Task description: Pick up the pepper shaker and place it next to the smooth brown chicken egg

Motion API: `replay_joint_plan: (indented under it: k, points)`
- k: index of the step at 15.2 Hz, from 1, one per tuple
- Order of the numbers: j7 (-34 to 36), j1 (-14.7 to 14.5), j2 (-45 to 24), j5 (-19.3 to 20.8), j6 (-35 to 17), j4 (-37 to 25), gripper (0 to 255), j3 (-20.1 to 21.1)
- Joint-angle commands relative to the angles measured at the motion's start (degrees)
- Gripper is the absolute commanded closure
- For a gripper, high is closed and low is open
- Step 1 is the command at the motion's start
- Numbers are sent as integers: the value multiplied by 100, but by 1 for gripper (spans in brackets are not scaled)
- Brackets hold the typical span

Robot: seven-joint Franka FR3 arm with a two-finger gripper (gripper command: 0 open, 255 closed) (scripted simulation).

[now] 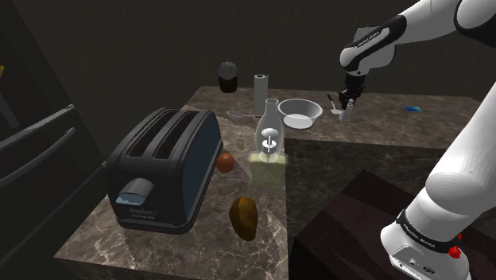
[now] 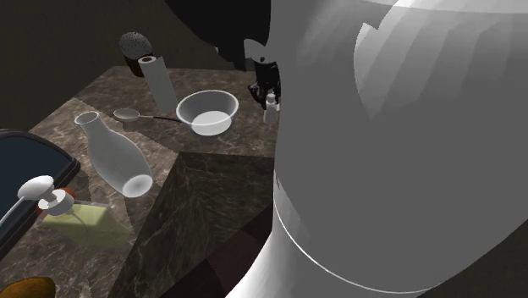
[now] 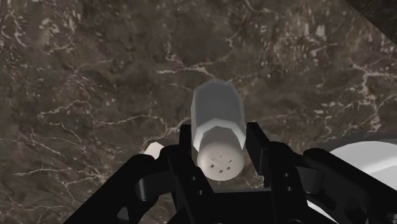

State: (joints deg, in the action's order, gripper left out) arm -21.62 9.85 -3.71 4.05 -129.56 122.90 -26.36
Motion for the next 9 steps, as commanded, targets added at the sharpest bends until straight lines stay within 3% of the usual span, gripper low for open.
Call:
replay_joint_plan:
  k: [1,9]
  points:
    - [10,-7,48,20,143,-96,255,2]
    - [61,-32,327,138,742,-439,255,12]
